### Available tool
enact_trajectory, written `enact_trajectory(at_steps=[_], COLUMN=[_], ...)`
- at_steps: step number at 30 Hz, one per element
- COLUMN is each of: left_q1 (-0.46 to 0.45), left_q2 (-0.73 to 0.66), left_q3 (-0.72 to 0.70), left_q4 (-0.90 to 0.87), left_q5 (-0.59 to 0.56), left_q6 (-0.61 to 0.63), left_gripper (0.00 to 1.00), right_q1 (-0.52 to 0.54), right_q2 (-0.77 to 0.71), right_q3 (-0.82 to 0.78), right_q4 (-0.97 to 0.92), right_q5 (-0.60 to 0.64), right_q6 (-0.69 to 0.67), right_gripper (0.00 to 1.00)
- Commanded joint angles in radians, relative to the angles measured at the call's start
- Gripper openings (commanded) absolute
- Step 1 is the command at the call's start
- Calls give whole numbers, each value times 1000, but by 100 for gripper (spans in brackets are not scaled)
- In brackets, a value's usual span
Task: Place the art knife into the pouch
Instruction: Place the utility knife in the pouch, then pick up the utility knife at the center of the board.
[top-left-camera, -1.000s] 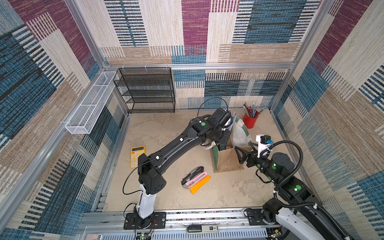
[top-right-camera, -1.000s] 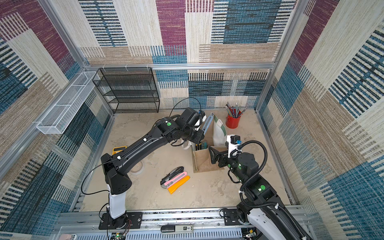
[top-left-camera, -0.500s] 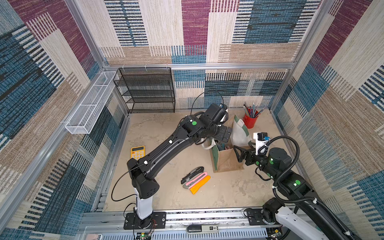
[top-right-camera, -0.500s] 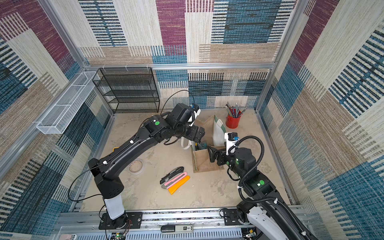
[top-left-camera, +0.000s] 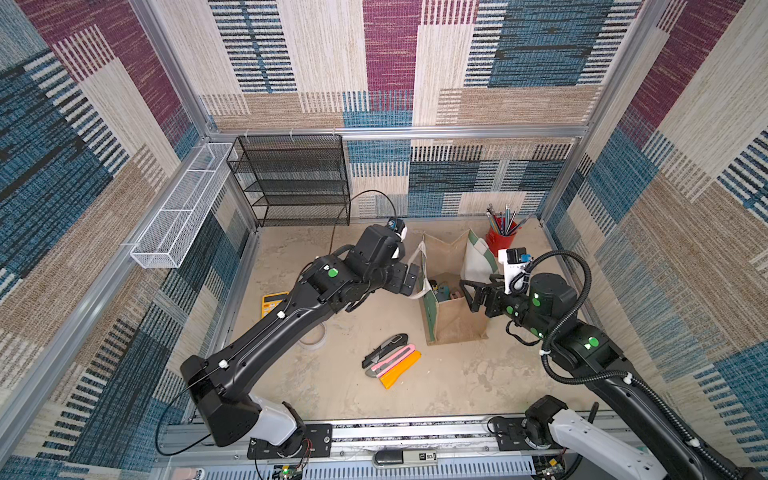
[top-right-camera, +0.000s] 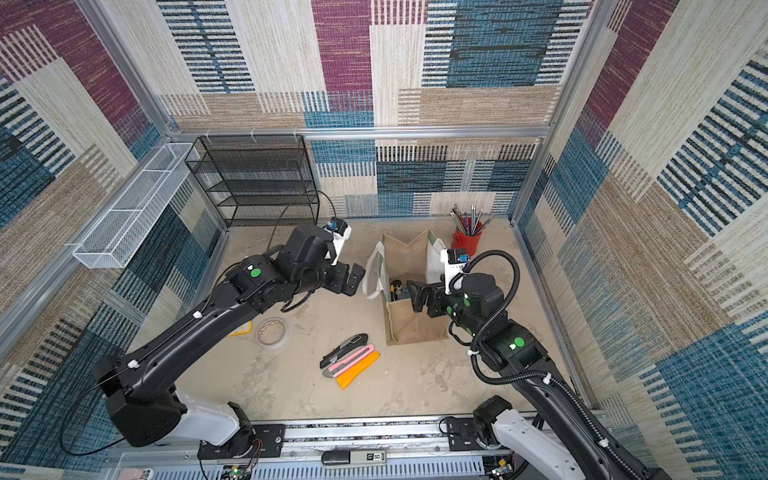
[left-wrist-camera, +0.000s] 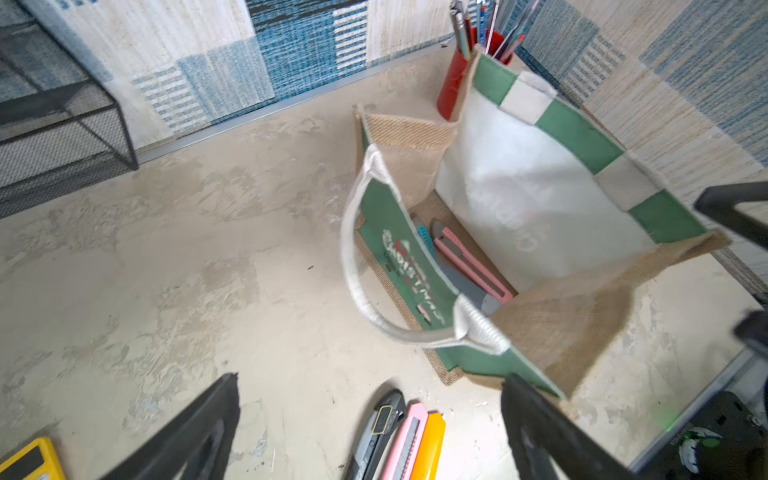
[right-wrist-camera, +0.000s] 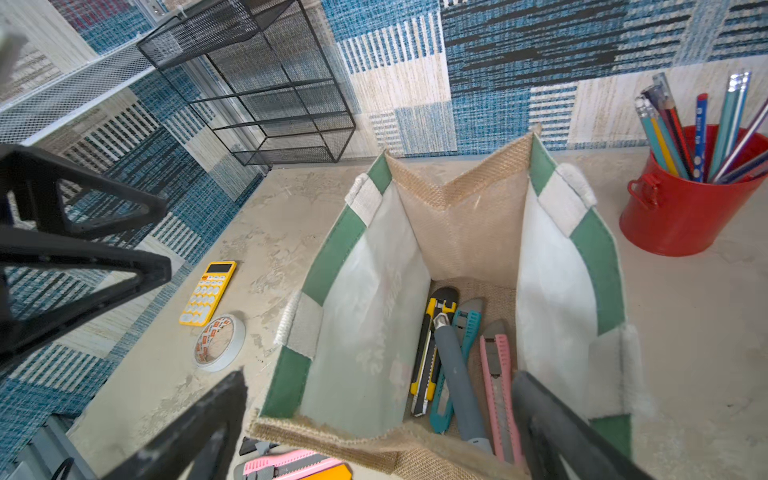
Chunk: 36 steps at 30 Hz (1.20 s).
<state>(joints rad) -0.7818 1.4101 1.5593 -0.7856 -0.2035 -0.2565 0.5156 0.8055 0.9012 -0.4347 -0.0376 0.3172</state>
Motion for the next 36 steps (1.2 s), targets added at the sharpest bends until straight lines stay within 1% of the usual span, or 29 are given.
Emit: enact_trajectory(at_steps=[1, 4, 6, 10, 12, 15, 17, 22, 27, 30, 32, 36], left_q1=[56, 118, 146, 213, 243, 268, 293, 376, 440, 462, 471, 485], left_q2=[-91, -176, -232, -323, -354, -388, -408, -473, -525, -543, -546, -548], left_q3=[-110, -217, -278, -411, -462, -519, -553, -652, -708, -722, -730, -749], left_q4=[67, 69, 77, 83, 75, 48, 39, 49, 65, 68, 77, 89], left_q5=[22, 80, 108, 177, 199, 156, 164, 204, 267, 291, 318, 371], left_q6=[-58, -86, -104, -140, -156, -158, -156, -156, -169, -176, -182, -200], left_gripper=[99, 99, 99, 99, 99, 99, 99, 99, 99, 99, 99, 99], right_q1=[3, 27, 62, 203, 257, 306, 333, 402, 449, 469, 474, 475], right_q2=[27, 71, 93, 184, 242, 308, 351, 465, 545, 604, 643, 694], right_q3=[37, 70, 84, 149, 191, 239, 270, 316, 336, 355, 368, 343], right_q4=[39, 34, 36, 13, 5, 17, 19, 27, 44, 41, 30, 41], right_q5=[-85, -64, -36, 86, 108, 110, 116, 99, 79, 53, 31, 32], right_q6=[22, 26, 25, 15, 10, 4, 2, 9, 33, 37, 38, 67], right_gripper=[99, 97, 97, 97, 96, 94, 92, 89, 86, 84, 80, 77])
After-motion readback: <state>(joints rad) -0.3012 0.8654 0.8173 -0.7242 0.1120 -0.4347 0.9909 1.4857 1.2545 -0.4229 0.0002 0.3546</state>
